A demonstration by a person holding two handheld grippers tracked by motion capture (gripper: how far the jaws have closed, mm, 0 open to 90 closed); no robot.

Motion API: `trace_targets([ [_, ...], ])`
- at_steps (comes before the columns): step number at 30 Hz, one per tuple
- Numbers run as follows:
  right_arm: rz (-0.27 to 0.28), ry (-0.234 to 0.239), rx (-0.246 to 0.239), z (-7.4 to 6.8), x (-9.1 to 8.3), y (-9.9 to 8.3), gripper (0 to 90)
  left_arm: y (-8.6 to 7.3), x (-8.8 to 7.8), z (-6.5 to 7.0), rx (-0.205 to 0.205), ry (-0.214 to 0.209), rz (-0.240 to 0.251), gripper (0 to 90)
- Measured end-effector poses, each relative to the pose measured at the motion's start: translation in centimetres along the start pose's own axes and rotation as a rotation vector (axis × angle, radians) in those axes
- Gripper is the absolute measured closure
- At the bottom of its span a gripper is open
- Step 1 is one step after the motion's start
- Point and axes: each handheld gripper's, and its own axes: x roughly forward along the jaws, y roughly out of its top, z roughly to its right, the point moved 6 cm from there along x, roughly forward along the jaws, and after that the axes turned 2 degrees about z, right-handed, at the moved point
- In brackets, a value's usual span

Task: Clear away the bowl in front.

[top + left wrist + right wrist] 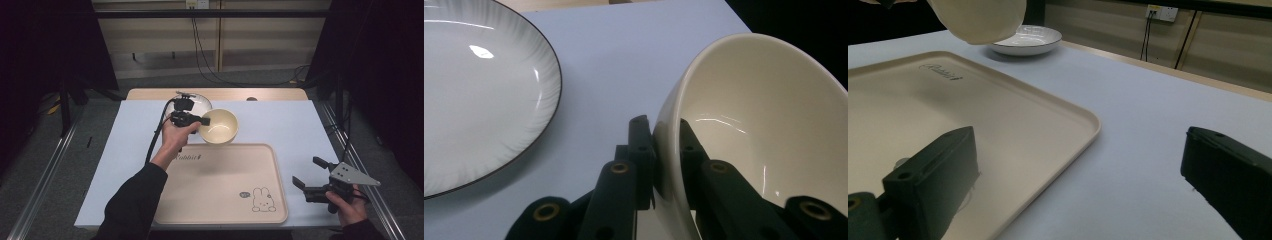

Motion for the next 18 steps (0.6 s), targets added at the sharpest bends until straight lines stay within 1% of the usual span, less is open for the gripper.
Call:
trace_targets([
  [1, 0.001, -0.001, -0.002, 0.0, 0.0, 0.0, 1.4, -0.1, 0.3, 0.4, 0.005, -0.003, 0.001, 82.6],
  [2, 0.001, -0.001, -0.002, 0.0, 0.0, 0.0, 1.4, -0.1, 0.3, 0.4, 0.005, -0.003, 0.001, 82.6],
  [4, 0.0, 0.001, -0.004, 0.0, 0.0, 0.0, 1.4, -0.2, 0.6, 0.9, 0.008, -0.012, -0.005, 82.6],
  [5, 0.0, 0.002, -0.004, 0.0, 0.0, 0.0, 1.4, -0.2, 0.8, 1.4, 0.018, -0.017, -0.007, 82.5],
  [6, 0.0, 0.001, -0.004, 0.0, 0.0, 0.0, 1.4, -0.3, 1.0, 1.6, 0.018, -0.023, -0.009, 82.6],
  [7, 0.001, 0.0, -0.004, 0.0, 0.0, 0.0, 1.4, -0.3, 1.0, 1.6, 0.018, -0.023, -0.009, 82.6],
  [8, 0.001, 0.0, -0.004, 0.0, 0.0, 0.0, 1.4, -0.4, 1.3, 1.9, 0.028, -0.026, -0.014, 82.6],
  [13, 0.002, 0.0, -0.006, 0.0, 0.0, 0.0, 1.4, -0.9, 2.8, 3.1, 0.043, -0.038, -0.048, 82.5],
  [14, 0.003, 0.0, -0.005, 0.0, 0.0, 0.0, 1.3, -1.0, 3.2, 3.5, 0.038, -0.045, -0.053, 82.6],
  [15, 0.003, -0.001, -0.005, 0.0, 0.0, 0.0, 1.3, -1.1, 3.5, 3.7, 0.043, -0.053, -0.06, 82.6],
  [17, 0.004, -0.002, -0.007, 0.0, 0.0, 0.0, 1.3, -1.2, 4.3, 4.3, 0.049, -0.056, -0.065, 82.5],
  [18, 0.003, 0.0, -0.006, 0.0, 0.0, 0.0, 1.3, -1.2, 4.6, 4.5, 0.04, -0.062, -0.062, 82.5],
])
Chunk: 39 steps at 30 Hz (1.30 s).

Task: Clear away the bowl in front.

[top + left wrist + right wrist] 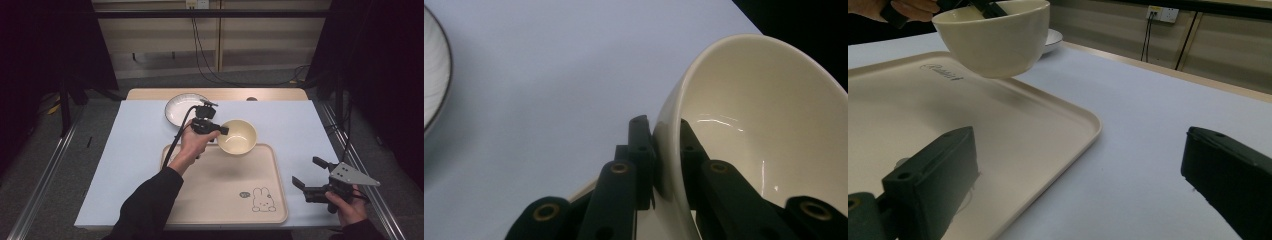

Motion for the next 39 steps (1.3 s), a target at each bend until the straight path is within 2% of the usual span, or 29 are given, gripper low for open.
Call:
trace_targets([
  [10, 0.001, -0.001, -0.001, 0.0, 0.0, 0.0, 1.3, 0.1, 2.9, 1.6, 0.0, -0.025, -0.031, 82.5],
  [11, 0.001, 0.001, -0.001, 0.0, 0.0, 0.0, 1.3, 0.0, 3.6, 1.8, 0.012, -0.027, -0.054, 82.6],
  [13, 0.001, 0.0, -0.002, 0.0, 0.0, 0.0, 1.3, -0.1, 4.3, 2.3, 0.008, -0.015, -0.049, 82.5],
  [14, 0.001, 0.001, -0.002, 0.0, 0.0, 0.0, 1.3, -0.2, 4.5, 2.2, 0.031, -0.008, -0.066, 82.5],
  [16, 0.001, 0.002, 0.001, -0.1, 0.0, 0.0, 1.2, -0.3, 4.9, 2.4, 0.017, -0.012, -0.065, 82.6],
  [18, 0.002, 0.008, -0.003, -0.1, 0.1, 0.0, 1.1, -0.5, 5.7, 2.5, 0.04, -0.023, -0.094, 82.6],
  [19, 0.002, 0.007, -0.004, -0.1, 0.1, 0.0, 1.1, -0.5, 6.0, 2.7, 0.034, -0.017, -0.086, 82.6],
  [29, 0.001, 0.004, 0.0, 0.0, 0.0, 0.0, 1.1, -1.2, 7.4, 2.5, 0.052, 0.007, -0.114, 82.5],
  [31, 0.001, 0.008, 0.001, -0.1, 0.1, 0.0, 1.1, -1.2, 7.8, 2.5, 0.03, -0.009, -0.106, 82.6],
  [35, 0.0, 0.005, -0.006, 0.0, 0.1, -0.1, 1.1, -1.1, 8.0, 2.6, 0.036, -0.008, -0.101, 82.6],
  [36, 0.002, 0.008, -0.003, -0.1, 0.1, 0.0, 1.1, -1.1, 8.1, 2.7, 0.026, -0.004, -0.091, 82.6],
  [39, 0.001, 0.007, 0.003, -0.1, 0.0, 0.0, 1.1, -1.1, 8.1, 2.7, 0.05, 0.008, -0.097, 82.6],
])
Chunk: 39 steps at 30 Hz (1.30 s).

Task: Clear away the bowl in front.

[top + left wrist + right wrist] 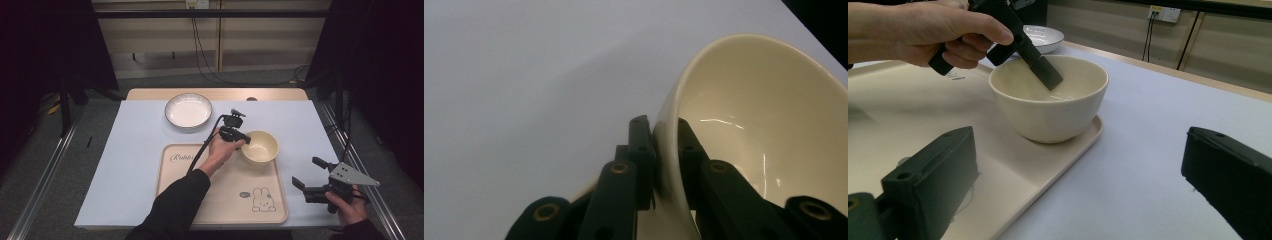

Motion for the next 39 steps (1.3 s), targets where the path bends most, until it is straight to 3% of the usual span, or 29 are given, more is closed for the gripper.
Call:
trace_targets([
  [2, 0.001, 0.001, -0.005, 0.0, 0.0, 0.0, 1.1, 0.0, 0.0, 0.0, 0.006, 0.002, -0.002, 82.5],
  [3, 0.002, 0.0, -0.007, 0.0, 0.0, 0.0, 1.1, 0.1, 0.2, 0.2, -0.018, 0.001, 0.017, 82.5],
  [4, 0.001, -0.002, 0.0, 0.0, 0.0, 0.0, 1.1, 0.1, 0.1, 0.1, 0.007, 0.0, 0.009, 82.1],
  [5, 0.001, -0.002, 0.0, 0.0, 0.0, 0.0, 1.1, 0.1, 0.1, 0.1, 0.007, 0.0, 0.009, 81.9],
  [6, 0.002, -0.002, -0.005, 0.0, 0.0, 0.0, 1.1, 0.2, 0.3, 0.3, -0.016, -0.001, 0.03, 81.9],
  [9, 0.002, 0.0, -0.005, 0.0, 0.0, 0.0, 1.1, 0.1, 0.2, 0.1, 0.019, -0.01, 0.03, 81.3],
  [14, -0.001, -0.001, 0.001, 0.0, 0.0, 0.0, 1.1, 0.1, 0.4, 0.1, 0.017, -0.034, 0.073, 77.8],
  [18, 0.0, -0.005, -0.003, 0.1, 0.0, 0.0, 1.2, 0.0, 0.5, 0.3, 0.022, -0.035, 0.074, 71.1],
  [19, -0.001, -0.004, -0.005, 0.1, 0.0, 0.0, 1.2, 0.0, 0.3, 0.3, 0.032, -0.018, 0.086, 63.5],
  [22, 0.0, -0.006, -0.004, 0.1, 0.0, 0.0, 1.2, 0.2, 0.1, 0.2, 0.05, -0.008, 0.107, 52.3],
  [26, -0.001, -0.004, -0.005, 0.1, 0.0, 0.0, 1.2, 0.3, -0.4, 0.0, 0.045, 0.019, 0.125, 29.5],
  [28, 0.001, -0.005, -0.004, 0.1, 0.0, 0.0, 1.2, 0.3, -0.6, -0.1, 0.049, 0.015, 0.129, 22.5],
  [31, 0.002, -0.009, -0.004, 0.1, 0.0, 0.0, 1.2, 0.5, -1.4, -0.2, 0.058, 0.038, 0.168, 6.7],
  [34, 0.001, -0.004, -0.004, 0.1, 0.0, 0.0, 1.2, 0.7, -1.9, -0.3, 0.044, 0.04, 0.179, 3.8],
  [36, -0.001, -0.005, -0.004, 0.1, 0.0, 0.0, 1.2, 0.7, -2.9, -0.4, 0.047, 0.034, 0.224, 2.5],
  [39, 0.001, -0.002, -0.002, 0.1, 0.0, 0.1, 1.2, 0.6, -4.0, -0.7, 0.078, 0.065, 0.24, 2.7],
])
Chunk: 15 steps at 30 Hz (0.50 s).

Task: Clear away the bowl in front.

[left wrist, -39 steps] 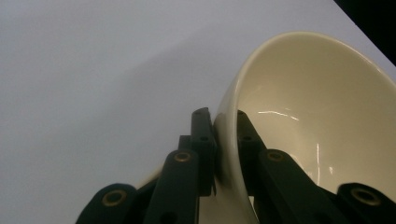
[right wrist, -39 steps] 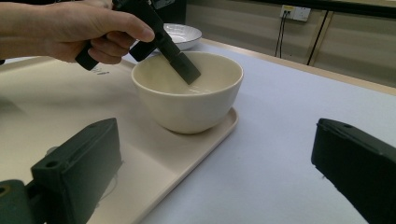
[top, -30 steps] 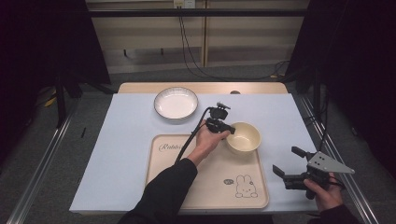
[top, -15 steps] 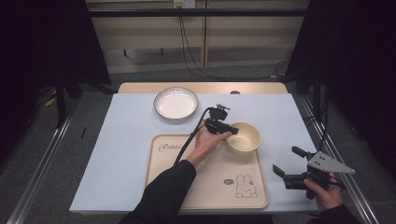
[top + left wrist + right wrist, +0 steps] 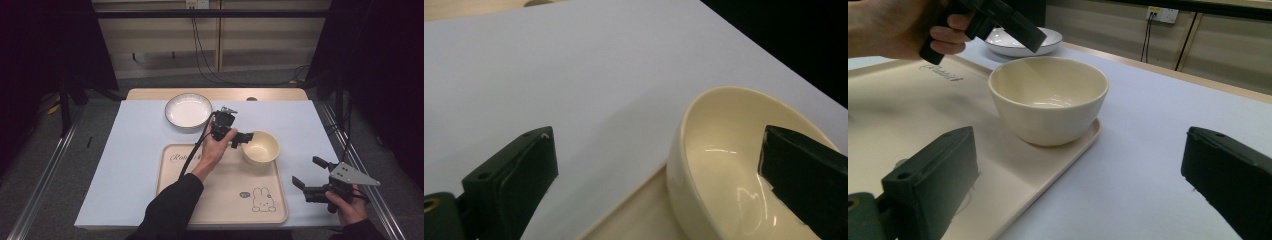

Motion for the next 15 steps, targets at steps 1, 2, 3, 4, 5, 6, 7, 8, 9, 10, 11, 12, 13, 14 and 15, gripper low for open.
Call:
trace_targets([
  [1, 0.0, -0.001, -0.002, 0.0, 0.0, 0.0, 1.2, 0.0, 0.0, 0.0, 0.0, 0.0, 0.0, 2.6],
  [2, -0.001, -0.002, 0.0, 0.0, 0.0, 0.0, 1.2, 0.1, -0.7, -0.2, 0.008, 0.007, 0.02, 2.5],
  [3, -0.001, -0.002, 0.0, 0.0, 0.0, 0.0, 1.2, 0.1, -0.7, -0.2, 0.008, 0.007, 0.02, 2.5],
  [4, -0.001, 0.001, 0.0, 0.0, 0.0, 0.0, 1.2, 0.1, -1.1, -0.4, 0.004, 0.02, 0.031, 2.5],
  [5, -0.001, 0.001, 0.001, 0.0, 0.0, 0.0, 1.2, 0.0, -1.7, -0.7, 0.025, 0.047, 0.037, 2.5],
  [6, -0.001, -0.001, 0.001, 0.0, 0.0, 0.0, 1.2, 0.0, -1.7, -0.7, 0.025, 0.047, 0.037, 2.5],
  [7, -0.001, 0.0, -0.001, 0.0, 0.0, 0.0, 1.2, -0.2, -2.4, -1.0, 0.036, 0.065, 0.064, 2.5],
  [8, -0.001, 0.0, -0.001, 0.0, 0.0, 0.0, 1.2, -0.2, -2.4, -1.0, 0.036, 0.065, 0.064, 2.5],
  [9, 0.001, -0.004, 0.0, 0.0, 0.0, 0.0, 1.2, -0.4, -2.8, -1.3, 0.047, 0.065, 0.058, 2.5],
  [10, 0.001, -0.005, -0.003, 0.1, 0.1, 0.0, 1.2, -0.5, -3.6, -1.6, 0.048, 0.079, 0.078, 2.5],
  [11, 0.001, -0.005, -0.003, 0.1, 0.1, 0.0, 1.2, -0.5, -3.6, -1.6, 0.048, 0.079, 0.078, 2.5],
  [12, 0.002, -0.003, -0.003, 0.0, 0.1, 0.0, 1.2, -0.6, -4.1, -1.8, 0.045, 0.087, 0.1, 2.5],
  [13, 0.003, -0.004, -0.006, 0.1, 0.1, 0.0, 1.2, -0.7, -4.3, -1.9, 0.053, 0.101, 0.107, 1.9],
  [14, 0.0, -0.003, -0.003, 0.0, 0.1, 0.0, 1.2, -0.9, -5.1, -2.1, 0.086, 0.118, 0.122, 2.6],
  [15, 0.001, -0.002, -0.003, 0.0, 0.1, 0.0, 1.2, -1.1, -5.5, -2.2, 0.092, 0.125, 0.134, 2.7],
])
